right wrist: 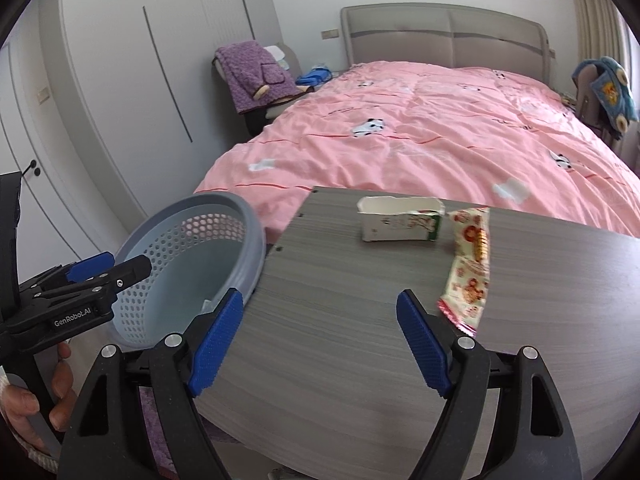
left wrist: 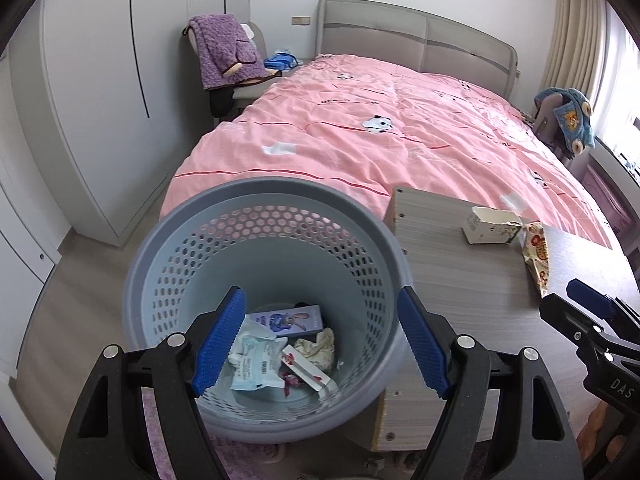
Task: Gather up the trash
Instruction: 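Withdraw both open grippers from the basket toward the table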
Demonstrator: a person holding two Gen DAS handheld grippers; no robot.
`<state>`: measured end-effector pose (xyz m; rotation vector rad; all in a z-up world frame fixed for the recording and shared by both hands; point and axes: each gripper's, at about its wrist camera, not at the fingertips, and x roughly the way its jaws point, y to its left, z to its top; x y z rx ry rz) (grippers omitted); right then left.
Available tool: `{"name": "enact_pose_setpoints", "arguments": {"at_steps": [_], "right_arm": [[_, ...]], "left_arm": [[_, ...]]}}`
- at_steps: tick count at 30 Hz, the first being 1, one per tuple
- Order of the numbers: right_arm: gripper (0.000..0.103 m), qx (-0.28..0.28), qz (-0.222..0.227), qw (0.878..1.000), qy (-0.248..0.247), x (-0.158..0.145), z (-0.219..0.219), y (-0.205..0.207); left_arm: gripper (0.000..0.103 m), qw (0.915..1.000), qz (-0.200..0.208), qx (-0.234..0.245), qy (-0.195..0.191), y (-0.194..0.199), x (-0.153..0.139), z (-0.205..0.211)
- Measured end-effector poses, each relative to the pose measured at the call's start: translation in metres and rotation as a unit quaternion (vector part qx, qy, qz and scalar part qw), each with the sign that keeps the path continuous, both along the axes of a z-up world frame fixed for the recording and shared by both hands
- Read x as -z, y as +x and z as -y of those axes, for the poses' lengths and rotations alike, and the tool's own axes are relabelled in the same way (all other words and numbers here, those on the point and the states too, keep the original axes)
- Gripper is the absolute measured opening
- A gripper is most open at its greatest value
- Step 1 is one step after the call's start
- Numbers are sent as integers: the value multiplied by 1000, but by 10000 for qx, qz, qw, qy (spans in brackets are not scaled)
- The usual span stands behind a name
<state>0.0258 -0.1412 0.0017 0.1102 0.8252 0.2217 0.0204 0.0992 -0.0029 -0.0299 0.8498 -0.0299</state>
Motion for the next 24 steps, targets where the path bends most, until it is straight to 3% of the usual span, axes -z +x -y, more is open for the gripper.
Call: {"name": "enact_pose_setpoints", "arguments": {"at_steps": [14,24], "right_arm": [[78,1010,-69,9949,-15,16,86,-1],[78,1253,-332,9915,-68,36,109,22]], "left_arm": [[75,9983,-43,578,111,12,-2,67],[75,9961,-164,851,170,35,6,99]]}}
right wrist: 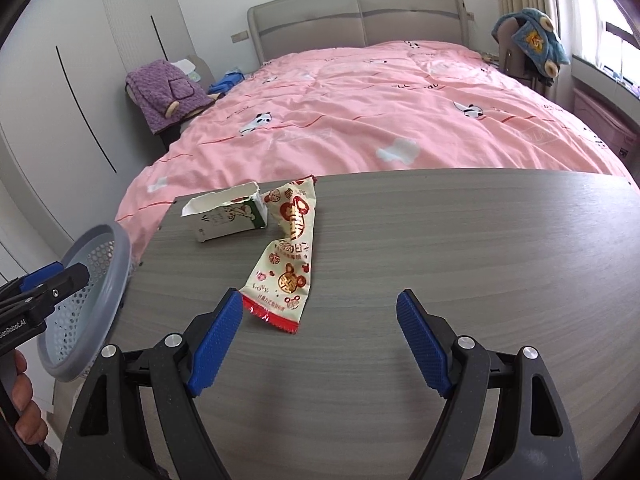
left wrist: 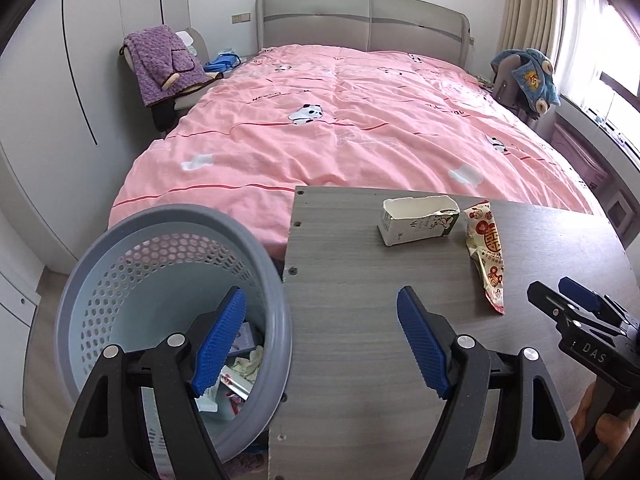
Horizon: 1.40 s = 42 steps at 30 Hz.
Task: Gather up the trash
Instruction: 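Withdraw both open grippers from the basket toward the table, then grasp the cream-red snack wrapper with the right gripper and lift it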
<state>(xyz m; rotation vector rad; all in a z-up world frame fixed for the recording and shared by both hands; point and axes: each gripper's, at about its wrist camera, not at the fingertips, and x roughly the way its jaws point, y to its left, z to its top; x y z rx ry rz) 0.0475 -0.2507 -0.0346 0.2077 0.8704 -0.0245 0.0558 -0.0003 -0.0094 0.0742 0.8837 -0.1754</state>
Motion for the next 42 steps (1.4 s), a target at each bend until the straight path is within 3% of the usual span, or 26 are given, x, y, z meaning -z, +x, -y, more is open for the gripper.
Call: {"name": "enact_pose_setpoints", "arguments": {"at_steps": [12,23,28,31,42], "right_arm": [[78,7,-381,9992,-70,20,-5,58],[78,6,-583,9966,-590,35,-19,86],[59,8,-515,9955,-799,34,-20,83],[36,10,-460,9965,-704,32,-16,81],[34,128,-135,9996,-202,17,13,61]], "left_arm": [[75,9998,-95,56,148,31,17,14],[75,9996,-252,-14,146,49,32,12],[75,9995,-287,3,107,51,35,15],[75,9996,-283,12,89,51,34,17],[75,9996,-240,122,-18,53,27,40]]}}
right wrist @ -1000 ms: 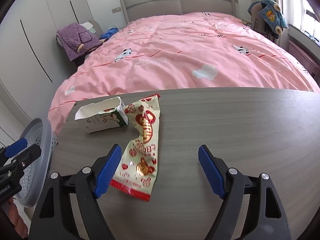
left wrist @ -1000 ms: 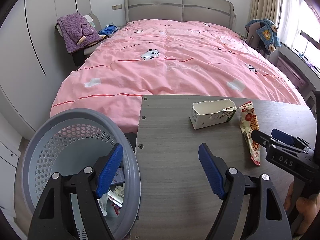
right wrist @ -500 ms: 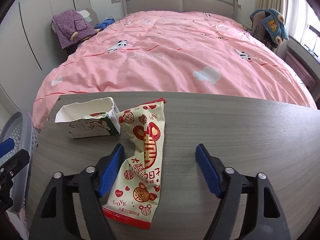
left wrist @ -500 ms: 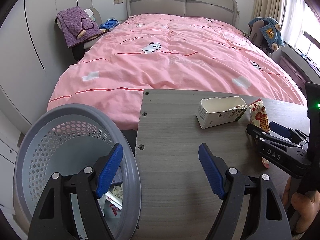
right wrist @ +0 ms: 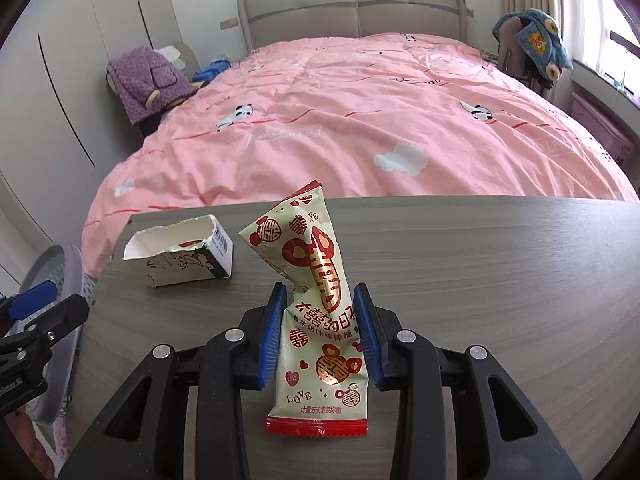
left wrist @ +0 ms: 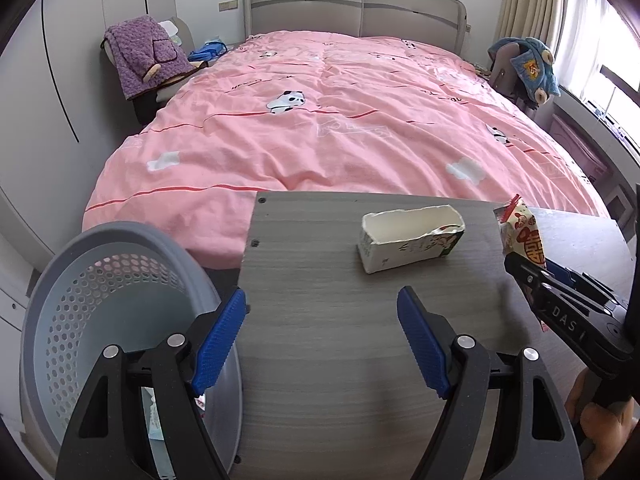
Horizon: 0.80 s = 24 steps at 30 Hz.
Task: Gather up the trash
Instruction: 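Grasp the cream-red snack wrapper with the right gripper and lift it, then grasp the small white paper box with the left gripper while the right holds the wrapper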
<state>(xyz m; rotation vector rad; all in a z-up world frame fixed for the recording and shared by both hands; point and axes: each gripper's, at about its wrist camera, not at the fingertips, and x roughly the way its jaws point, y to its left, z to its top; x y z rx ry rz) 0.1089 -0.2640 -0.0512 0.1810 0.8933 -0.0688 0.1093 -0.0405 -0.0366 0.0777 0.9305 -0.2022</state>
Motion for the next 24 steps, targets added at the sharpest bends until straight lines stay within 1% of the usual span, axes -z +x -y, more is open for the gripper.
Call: {"name": "enact_pose_setpoints", "arguments": {"at_steps": [4,5,6,7,11,16,24], "right_arm": [[34,108,89,9998,142,-4,16,-6],[34,136,109,9997,168,-5,20,-6],[34,155,126,9996,191,-5,23,-7],[34,186,156,9994,233,-6,27,-8],[34,245,211,9988,374,-6,38,-8],[34,266,289,9976,567,-4,49,-7],[35,317,410,9952,832,-3,64,-8]], "left_arm": [[75,9999,20,89,-69,2,-4,13],[75,9999,27,107,-69,2,-4,17],[79,9999,38,127,-59,3,-5,21],[80,9999,65,140,-55,3,-5,25],[80,9996,88,262,-72,8,-6,40],[81,9992,14,404,-1,16,2,61],[81,9983,-217,542,73,36,25,90]]}}
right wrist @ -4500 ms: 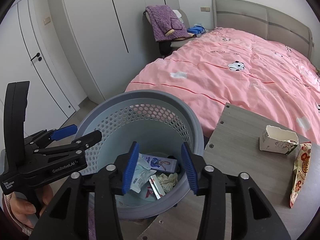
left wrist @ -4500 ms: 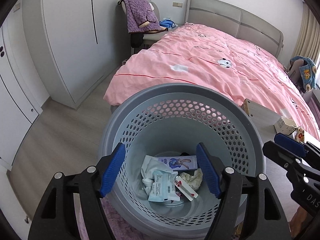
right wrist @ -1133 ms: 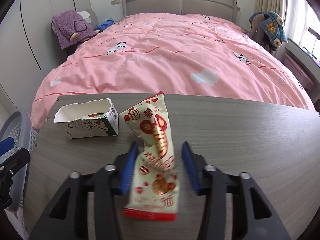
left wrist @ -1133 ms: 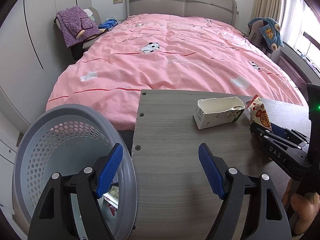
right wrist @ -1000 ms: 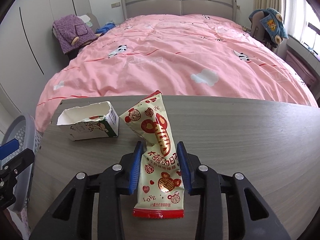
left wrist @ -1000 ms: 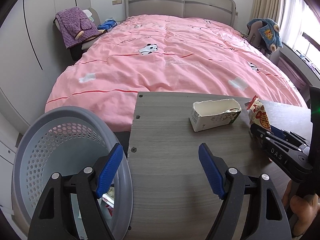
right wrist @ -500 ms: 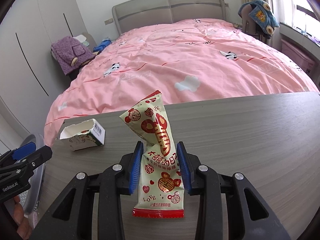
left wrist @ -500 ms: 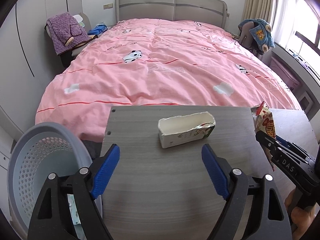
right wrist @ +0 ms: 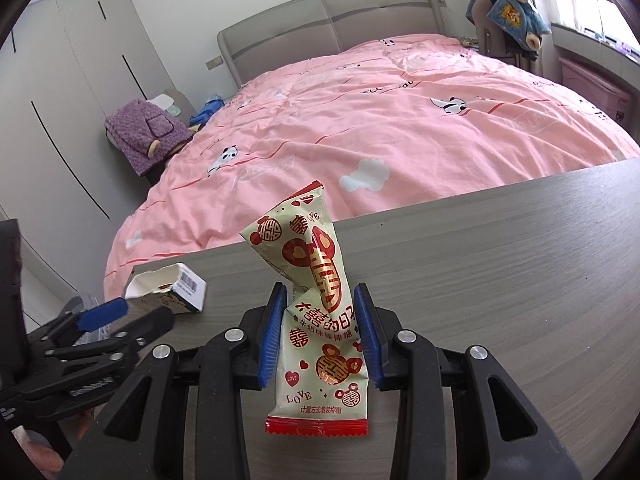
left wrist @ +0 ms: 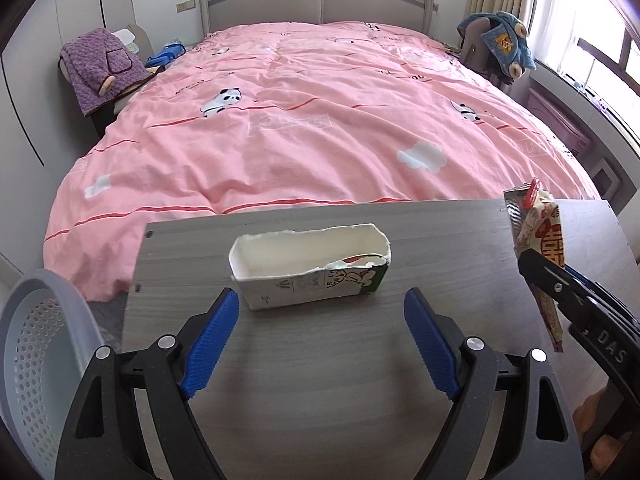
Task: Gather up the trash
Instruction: 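Grasp the small white paper box with the left gripper while the right holds the wrapper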
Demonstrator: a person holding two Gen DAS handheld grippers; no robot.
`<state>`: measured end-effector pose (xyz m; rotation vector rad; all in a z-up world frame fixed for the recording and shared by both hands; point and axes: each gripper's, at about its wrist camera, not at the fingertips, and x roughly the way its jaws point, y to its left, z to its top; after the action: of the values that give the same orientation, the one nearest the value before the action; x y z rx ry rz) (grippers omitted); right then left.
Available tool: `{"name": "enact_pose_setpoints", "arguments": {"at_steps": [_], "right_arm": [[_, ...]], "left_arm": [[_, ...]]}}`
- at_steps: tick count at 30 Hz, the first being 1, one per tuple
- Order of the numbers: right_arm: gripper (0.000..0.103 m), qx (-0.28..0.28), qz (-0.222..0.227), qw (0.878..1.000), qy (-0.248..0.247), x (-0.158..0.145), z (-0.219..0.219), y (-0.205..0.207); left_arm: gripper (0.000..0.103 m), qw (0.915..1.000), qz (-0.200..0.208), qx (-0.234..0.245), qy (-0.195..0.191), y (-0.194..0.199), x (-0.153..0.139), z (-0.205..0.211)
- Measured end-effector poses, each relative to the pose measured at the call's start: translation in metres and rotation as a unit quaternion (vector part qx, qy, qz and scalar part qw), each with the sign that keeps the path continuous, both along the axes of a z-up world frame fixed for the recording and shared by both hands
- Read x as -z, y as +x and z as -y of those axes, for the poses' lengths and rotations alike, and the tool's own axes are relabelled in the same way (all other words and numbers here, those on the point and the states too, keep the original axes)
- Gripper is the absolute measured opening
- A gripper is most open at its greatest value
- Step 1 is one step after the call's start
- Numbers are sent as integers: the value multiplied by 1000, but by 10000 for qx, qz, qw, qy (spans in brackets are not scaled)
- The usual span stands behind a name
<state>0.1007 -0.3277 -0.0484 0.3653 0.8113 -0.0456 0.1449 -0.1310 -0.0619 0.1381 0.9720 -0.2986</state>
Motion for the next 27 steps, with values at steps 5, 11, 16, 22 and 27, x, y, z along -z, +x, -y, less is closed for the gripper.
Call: {"name": "enact_pose_setpoints", "arguments": {"at_steps": [5,11,16,22,27], "right_arm": [[36,-29,25,9999,119,1,4,1],[36,-81,43,9998,192,3,6,1],[36,-84,58,9997,210,3,6,0],[36,-100,62,9997,209,3,5,0],[36,-131,56,9997,192,2,2,1]], "left_arm": [[81,9999,54,-69,147,8,7,9],[81,9991,155,-112,373,16,14,20],[81,9993,159,-215,280,21,16,20],[48,9997,0,-242,103,21,20,13],[33,9995,-52,-304,-3,16,18,4]]}}
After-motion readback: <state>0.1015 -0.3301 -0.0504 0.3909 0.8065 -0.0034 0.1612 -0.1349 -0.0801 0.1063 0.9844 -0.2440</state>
